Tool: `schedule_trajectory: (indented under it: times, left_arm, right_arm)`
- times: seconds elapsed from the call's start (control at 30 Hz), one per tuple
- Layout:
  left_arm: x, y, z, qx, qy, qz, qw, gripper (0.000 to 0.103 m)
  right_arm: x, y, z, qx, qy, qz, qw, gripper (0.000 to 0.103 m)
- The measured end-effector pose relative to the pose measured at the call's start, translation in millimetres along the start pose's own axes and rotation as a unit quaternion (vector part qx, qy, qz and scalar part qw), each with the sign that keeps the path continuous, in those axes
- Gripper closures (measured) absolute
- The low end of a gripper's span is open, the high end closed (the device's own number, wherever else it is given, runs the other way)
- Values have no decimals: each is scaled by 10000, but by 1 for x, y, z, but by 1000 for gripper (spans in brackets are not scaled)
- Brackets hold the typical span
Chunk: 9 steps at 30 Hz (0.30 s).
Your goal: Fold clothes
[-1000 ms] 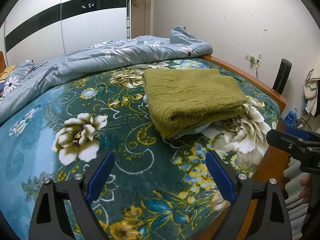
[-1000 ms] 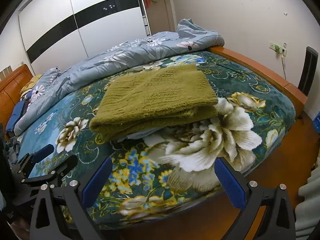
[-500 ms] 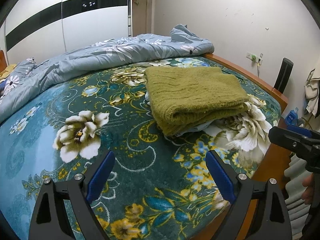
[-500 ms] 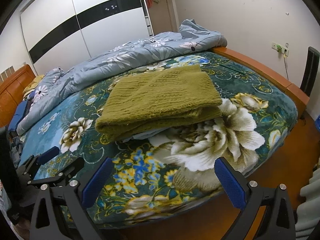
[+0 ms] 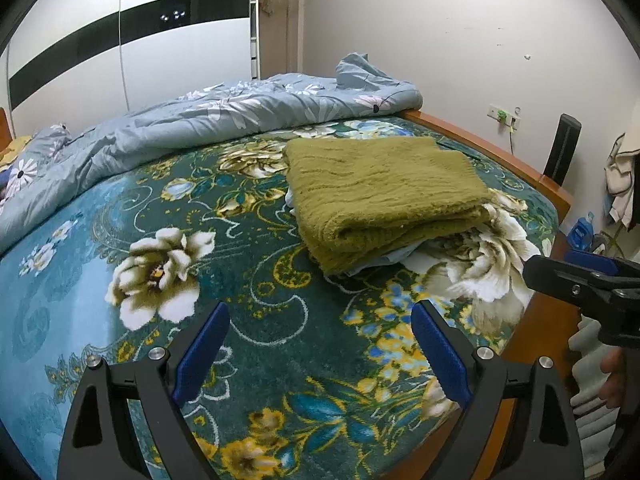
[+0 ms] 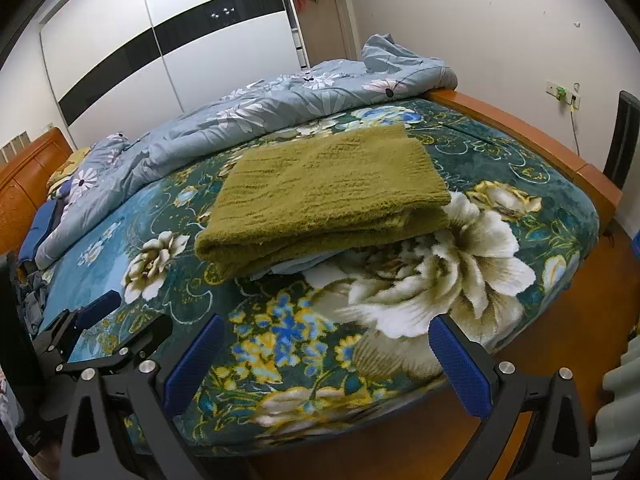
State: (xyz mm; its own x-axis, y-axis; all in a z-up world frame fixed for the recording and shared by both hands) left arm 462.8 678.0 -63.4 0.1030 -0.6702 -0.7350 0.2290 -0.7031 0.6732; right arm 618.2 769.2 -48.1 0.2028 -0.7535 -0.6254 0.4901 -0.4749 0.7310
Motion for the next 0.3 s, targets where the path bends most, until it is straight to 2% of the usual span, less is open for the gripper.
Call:
schedule_trajectory:
  times: [0.3]
  left_arm:
    - [-2,3,0,0,-34,-79,10000,10]
  right_arm:
    - [0,0,1,11,3,6,10000,0]
Point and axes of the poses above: each gripper's, at about its wrist camera, not at the fingertips, and y roughly against the way its jaws point, z to its left, x to its underside, the point moved 7 cm from there along -y, roughly the way its jaws point, and after that the axes turned 9 degrees about -y, right-handed, at the moved point
